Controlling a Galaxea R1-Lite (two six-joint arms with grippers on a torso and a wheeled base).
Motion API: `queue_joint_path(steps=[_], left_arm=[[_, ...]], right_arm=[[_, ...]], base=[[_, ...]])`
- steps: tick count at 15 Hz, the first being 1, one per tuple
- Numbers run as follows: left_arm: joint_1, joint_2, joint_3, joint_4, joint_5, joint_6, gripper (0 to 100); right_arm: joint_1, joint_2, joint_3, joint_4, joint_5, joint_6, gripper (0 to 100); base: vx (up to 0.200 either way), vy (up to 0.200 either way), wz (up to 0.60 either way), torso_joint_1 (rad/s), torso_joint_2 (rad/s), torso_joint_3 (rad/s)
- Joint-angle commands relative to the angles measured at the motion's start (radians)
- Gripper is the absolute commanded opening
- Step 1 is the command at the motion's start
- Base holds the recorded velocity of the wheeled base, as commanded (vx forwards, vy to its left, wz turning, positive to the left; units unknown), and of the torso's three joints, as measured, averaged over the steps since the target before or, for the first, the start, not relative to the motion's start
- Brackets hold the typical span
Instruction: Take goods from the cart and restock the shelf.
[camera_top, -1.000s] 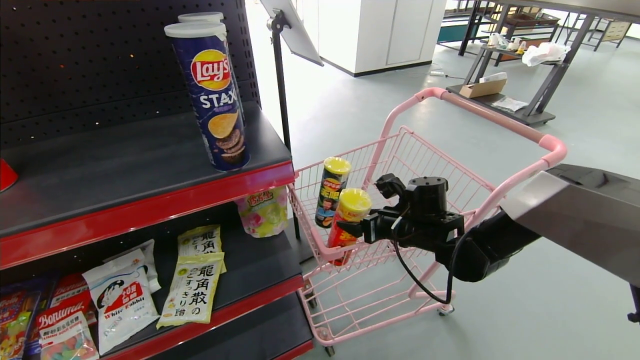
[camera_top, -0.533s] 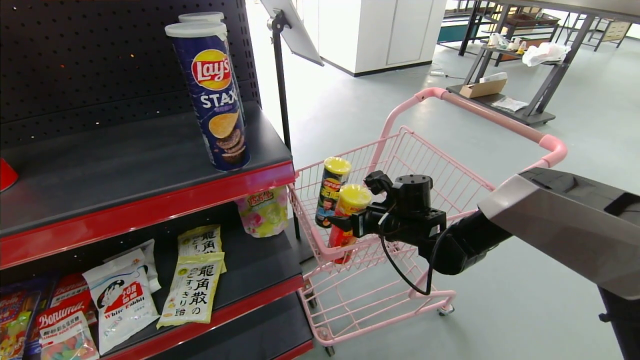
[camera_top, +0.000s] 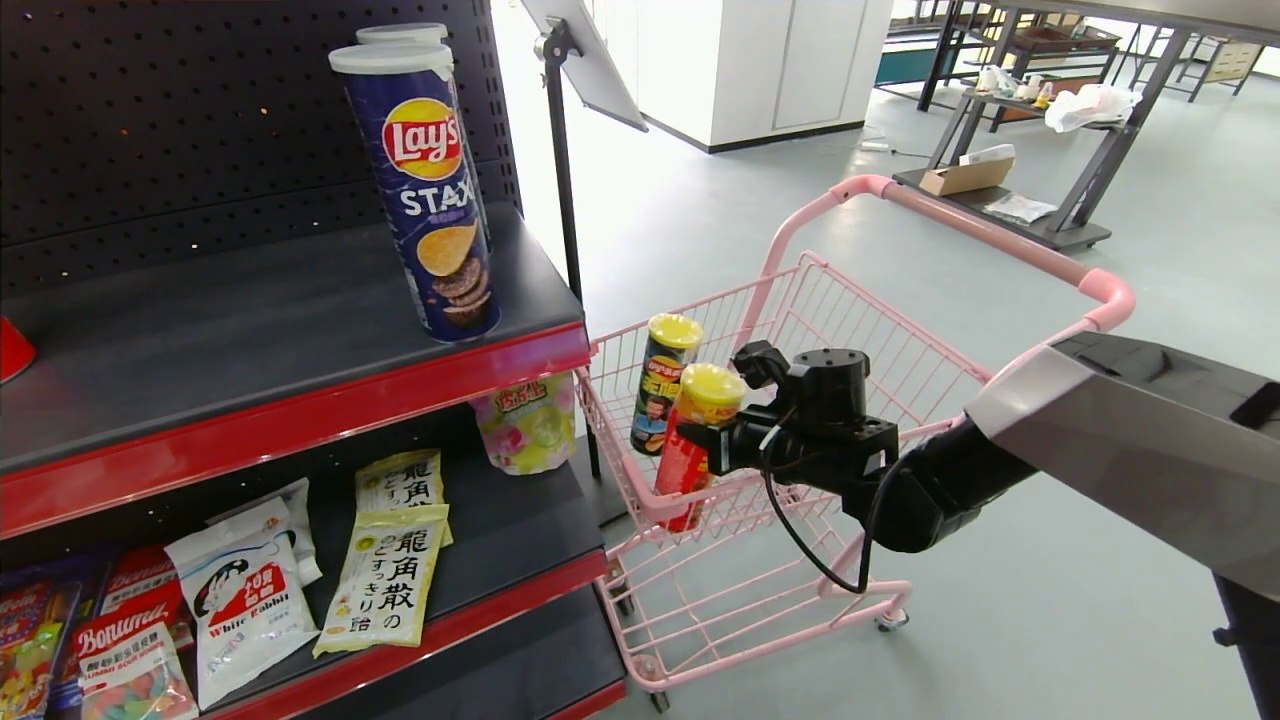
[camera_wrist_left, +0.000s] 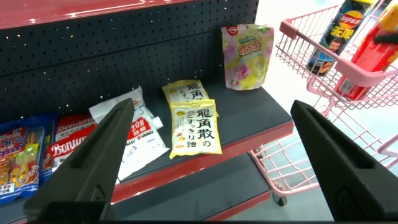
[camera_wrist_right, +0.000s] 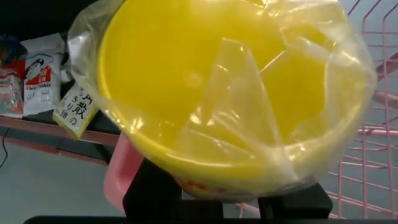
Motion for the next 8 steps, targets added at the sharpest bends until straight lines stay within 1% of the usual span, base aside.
queue_joint_path(steps=[1, 3, 4, 6, 7, 8], left_arm=[[0.0, 0.001, 0.0, 0.0, 0.001, 0.0, 100], [0.0, 0.001, 0.0, 0.0, 0.001, 0.0, 100], [0.0, 0.001, 0.0, 0.0, 0.001, 0.0, 100], [0.0, 0.001, 0.0, 0.0, 0.001, 0.0, 100], [0.0, 0.001, 0.0, 0.0, 0.001, 0.0, 100], [0.0, 0.001, 0.0, 0.0, 0.001, 0.0, 100]], right_arm=[[-0.021, -0.126, 0.028, 0.002, -0.006, -0.017, 0], [-0.066, -0.282, 0.006, 0.051, -0.006, -0.068, 0], [-0.077, -0.359, -0.009, 0.106, -0.006, -0.079, 0], [-0.086, -0.524, -0.021, 0.256, -0.009, -0.089, 0], [-0.086, -0.659, -0.003, 0.376, -0.025, -0.125, 0], [-0.08, -0.778, 0.044, 0.47, -0.081, -0.166, 0]], base=[[0.0, 0.0, 0.0, 0.0, 0.0, 0.0], [0.0, 0.0, 0.0, 0.0, 0.0, 0.0], [0.0, 0.0, 0.0, 0.0, 0.0, 0.0], [0.0, 0.0, 0.0, 0.0, 0.0, 0.0], [0.0, 0.0, 0.0, 0.0, 0.0, 0.0], [0.0, 0.0, 0.0, 0.0, 0.0, 0.0]])
